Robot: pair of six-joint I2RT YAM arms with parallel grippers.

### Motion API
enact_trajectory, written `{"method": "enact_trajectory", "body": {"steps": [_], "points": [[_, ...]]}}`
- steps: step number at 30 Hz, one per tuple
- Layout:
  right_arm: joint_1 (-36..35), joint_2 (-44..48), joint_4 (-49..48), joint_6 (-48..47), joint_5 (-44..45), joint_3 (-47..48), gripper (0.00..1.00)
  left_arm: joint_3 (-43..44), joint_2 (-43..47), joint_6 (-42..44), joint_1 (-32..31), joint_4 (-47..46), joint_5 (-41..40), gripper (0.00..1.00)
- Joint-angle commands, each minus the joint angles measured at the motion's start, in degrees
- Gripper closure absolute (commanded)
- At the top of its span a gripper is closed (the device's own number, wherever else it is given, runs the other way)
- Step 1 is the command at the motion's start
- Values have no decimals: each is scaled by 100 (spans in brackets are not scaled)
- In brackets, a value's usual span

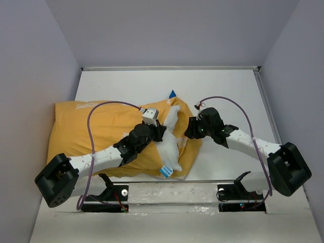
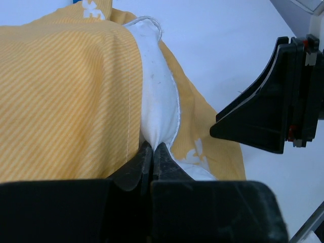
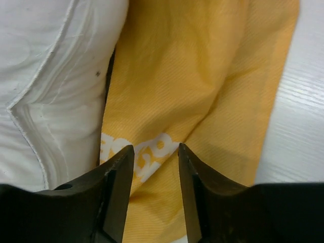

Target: Put the pillow into the pillowcase

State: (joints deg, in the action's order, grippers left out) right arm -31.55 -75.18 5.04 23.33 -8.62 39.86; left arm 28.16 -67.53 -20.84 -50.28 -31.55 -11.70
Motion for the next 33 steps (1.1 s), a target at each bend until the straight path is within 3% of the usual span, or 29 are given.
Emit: {"method": "enact_trajectory", "body": {"steps": [1, 15, 24, 25, 26, 28, 31, 33], "points": [[-597, -225, -653, 22, 492, 242, 50, -171, -23, -183, 124, -114, 221, 100], [-1546, -533, -347, 866, 572, 40, 48, -224, 11, -122, 133, -141, 142, 100], [-1697, -1024, -240, 1217, 748, 4, 48, -215, 108, -69, 133, -132, 107, 100], [-1697, -1077, -266, 1218, 696, 22, 51, -206, 126, -78, 133, -141, 107, 100], [-1697, -1130, -345, 1200, 652, 31, 62, -206, 152, -78, 133, -132, 90, 100], [-1697, -1070, -346, 1191, 633, 22, 97, -197, 161, -87, 133, -141, 54, 100], [-1697, -562, -276, 1218, 835, -170, 100, -66, 12, 18, 133, -115, -94, 100], [-1749, 272, 283, 1183, 1152, -311, 100, 144, -259, 238, 133, 25, -601, 100]]}}
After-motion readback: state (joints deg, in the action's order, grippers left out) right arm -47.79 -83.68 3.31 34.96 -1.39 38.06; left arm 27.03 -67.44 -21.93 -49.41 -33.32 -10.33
